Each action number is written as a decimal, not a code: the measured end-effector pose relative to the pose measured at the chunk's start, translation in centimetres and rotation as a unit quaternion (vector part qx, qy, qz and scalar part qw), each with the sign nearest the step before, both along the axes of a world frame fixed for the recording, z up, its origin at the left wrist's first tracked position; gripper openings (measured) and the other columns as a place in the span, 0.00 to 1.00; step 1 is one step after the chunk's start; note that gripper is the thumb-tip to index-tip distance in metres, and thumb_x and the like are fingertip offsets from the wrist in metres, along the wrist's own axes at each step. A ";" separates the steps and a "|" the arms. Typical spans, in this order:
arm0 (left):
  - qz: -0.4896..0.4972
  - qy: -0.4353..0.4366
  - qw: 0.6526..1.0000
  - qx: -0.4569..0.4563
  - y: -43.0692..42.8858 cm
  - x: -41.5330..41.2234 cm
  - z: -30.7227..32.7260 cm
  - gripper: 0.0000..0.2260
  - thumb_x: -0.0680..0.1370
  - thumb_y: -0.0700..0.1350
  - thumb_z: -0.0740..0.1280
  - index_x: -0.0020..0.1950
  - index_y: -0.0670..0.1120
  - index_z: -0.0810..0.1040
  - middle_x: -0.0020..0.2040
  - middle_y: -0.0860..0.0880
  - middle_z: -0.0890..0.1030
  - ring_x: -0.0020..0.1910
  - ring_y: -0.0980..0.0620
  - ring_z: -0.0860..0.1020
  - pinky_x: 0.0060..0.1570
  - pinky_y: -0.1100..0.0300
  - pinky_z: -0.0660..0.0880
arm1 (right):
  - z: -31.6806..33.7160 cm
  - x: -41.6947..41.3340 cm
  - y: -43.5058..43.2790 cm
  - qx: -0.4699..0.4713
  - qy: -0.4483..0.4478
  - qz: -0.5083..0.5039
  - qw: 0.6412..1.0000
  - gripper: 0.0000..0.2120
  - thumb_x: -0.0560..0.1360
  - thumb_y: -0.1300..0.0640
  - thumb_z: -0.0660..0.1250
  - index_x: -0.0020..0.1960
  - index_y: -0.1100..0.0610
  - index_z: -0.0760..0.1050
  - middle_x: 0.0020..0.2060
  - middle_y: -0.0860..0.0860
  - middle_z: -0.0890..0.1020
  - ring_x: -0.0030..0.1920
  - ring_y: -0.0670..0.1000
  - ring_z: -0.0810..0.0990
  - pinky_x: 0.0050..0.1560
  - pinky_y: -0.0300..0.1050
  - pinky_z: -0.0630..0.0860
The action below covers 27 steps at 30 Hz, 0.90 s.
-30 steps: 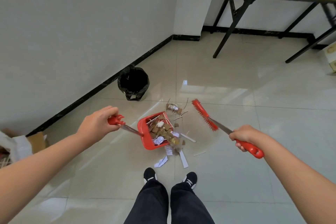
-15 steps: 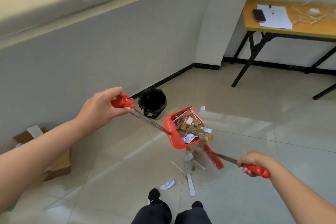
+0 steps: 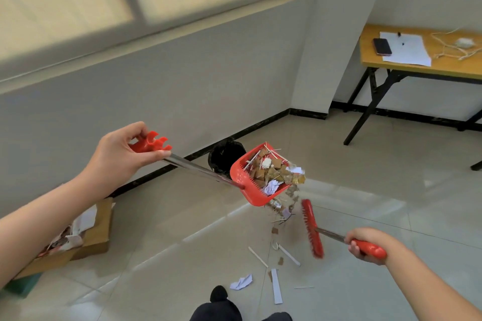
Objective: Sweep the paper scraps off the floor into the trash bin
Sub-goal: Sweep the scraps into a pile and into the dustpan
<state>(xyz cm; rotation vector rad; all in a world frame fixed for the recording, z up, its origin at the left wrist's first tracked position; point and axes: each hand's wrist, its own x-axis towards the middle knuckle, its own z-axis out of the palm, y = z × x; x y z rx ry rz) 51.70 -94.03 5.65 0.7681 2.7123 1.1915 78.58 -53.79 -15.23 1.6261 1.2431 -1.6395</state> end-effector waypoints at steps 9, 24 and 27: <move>-0.033 0.005 0.990 -0.140 2.7 -0.6 -7.5 0.16 0.69 0.54 0.76 0.39 0.52 0.69 0.40 0.59 0.76 0.38 0.58 0.73 0.36 0.56 0.68 | -0.8 0.2 -0.8 0.044 -0.009 -0.037 0.998 0.11 0.78 0.70 0.56 0.37 0.63 0.65 0.17 0.54 0.68 0.11 0.48 0.65 0.14 0.31 0.65; -0.150 -0.041 0.935 -0.317 4.5 -2.0 -26.9 0.12 0.74 0.55 0.69 0.44 0.53 0.66 0.43 0.57 0.71 0.40 0.52 0.74 0.34 0.54 0.75 | -9.5 -7.7 -2.8 0.176 -0.070 0.056 0.980 0.06 0.78 0.70 0.53 0.53 0.66 0.65 0.28 0.59 0.71 0.18 0.52 0.71 0.16 0.35 0.68; -0.147 -0.039 0.934 -0.324 4.0 -2.4 -28.5 0.13 0.74 0.54 0.69 0.44 0.54 0.65 0.45 0.56 0.72 0.41 0.51 0.76 0.33 0.55 0.72 | -12.1 -11.0 -4.6 0.166 -0.067 0.083 0.980 0.07 0.77 0.71 0.51 0.54 0.65 0.64 0.30 0.59 0.71 0.15 0.52 0.71 0.15 0.36 0.69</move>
